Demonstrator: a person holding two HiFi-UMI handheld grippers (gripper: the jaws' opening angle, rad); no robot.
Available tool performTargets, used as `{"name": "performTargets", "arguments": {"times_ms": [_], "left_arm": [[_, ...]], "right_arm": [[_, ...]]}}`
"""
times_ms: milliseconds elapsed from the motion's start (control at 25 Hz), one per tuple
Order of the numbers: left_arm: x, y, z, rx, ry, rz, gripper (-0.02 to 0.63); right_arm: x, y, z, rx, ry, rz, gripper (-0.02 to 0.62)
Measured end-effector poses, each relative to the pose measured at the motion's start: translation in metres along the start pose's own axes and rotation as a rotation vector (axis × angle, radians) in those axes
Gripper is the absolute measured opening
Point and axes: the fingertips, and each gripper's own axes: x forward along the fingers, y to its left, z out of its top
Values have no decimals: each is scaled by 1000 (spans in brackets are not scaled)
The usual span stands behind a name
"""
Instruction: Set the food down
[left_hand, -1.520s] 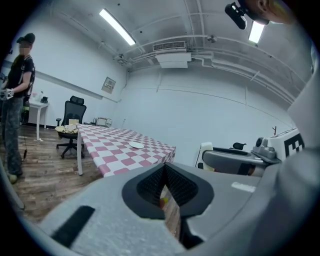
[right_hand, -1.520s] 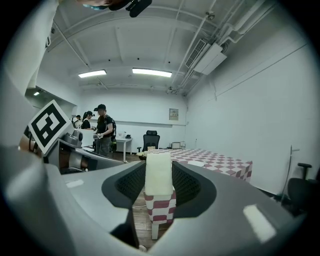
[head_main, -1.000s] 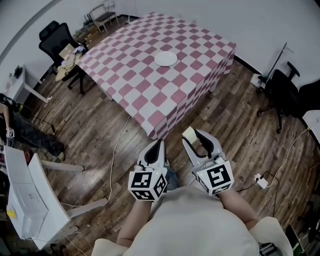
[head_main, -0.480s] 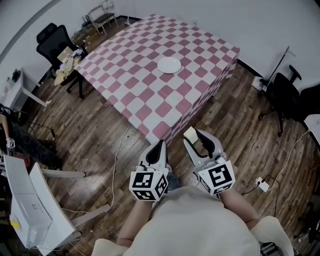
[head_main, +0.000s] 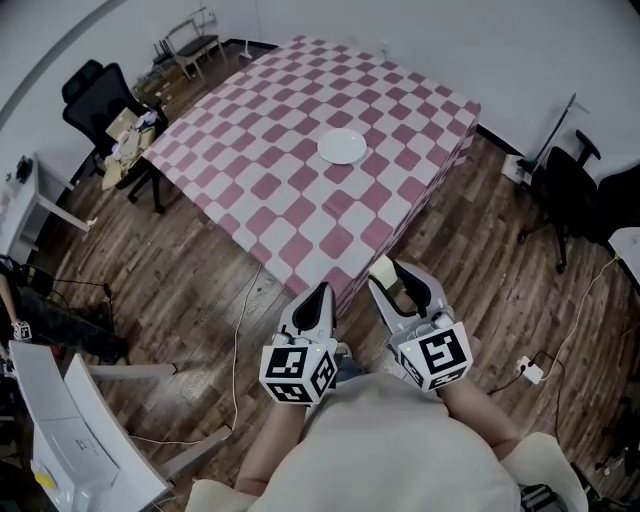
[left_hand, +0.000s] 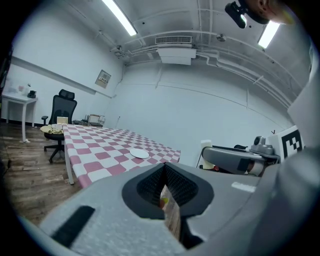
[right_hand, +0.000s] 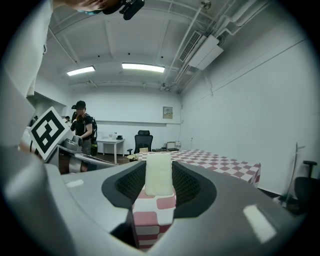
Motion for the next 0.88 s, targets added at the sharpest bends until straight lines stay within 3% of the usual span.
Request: {"name": "performTargets", "arguments": {"times_ms": [880], "left_arm": [[67, 81, 38, 18, 30, -73, 8]], "right_arm": [[105, -22, 11, 25, -4, -97, 169]]}}
